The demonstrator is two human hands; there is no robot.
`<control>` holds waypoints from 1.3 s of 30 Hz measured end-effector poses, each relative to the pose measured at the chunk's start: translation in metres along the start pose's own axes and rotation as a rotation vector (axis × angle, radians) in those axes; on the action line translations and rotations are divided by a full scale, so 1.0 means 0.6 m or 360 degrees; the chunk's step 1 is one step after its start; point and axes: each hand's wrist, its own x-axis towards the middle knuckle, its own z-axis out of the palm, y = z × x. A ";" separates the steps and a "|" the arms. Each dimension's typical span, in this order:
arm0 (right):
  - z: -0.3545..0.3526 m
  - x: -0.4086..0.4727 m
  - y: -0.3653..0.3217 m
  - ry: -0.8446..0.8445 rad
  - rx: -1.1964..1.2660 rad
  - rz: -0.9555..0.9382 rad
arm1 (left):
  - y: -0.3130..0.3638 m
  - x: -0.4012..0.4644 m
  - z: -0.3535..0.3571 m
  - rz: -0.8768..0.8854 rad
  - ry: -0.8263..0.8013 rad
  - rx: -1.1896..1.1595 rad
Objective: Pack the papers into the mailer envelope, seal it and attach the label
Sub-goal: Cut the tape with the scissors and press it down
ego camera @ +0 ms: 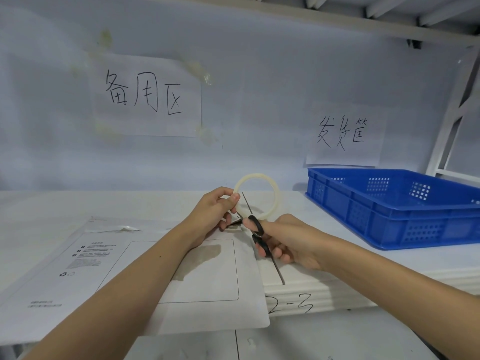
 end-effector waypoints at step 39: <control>-0.056 -0.023 -0.007 -0.0124 -0.0308 0.0022 | 0.009 -0.005 0.003 -0.0144 -0.0046 -0.0126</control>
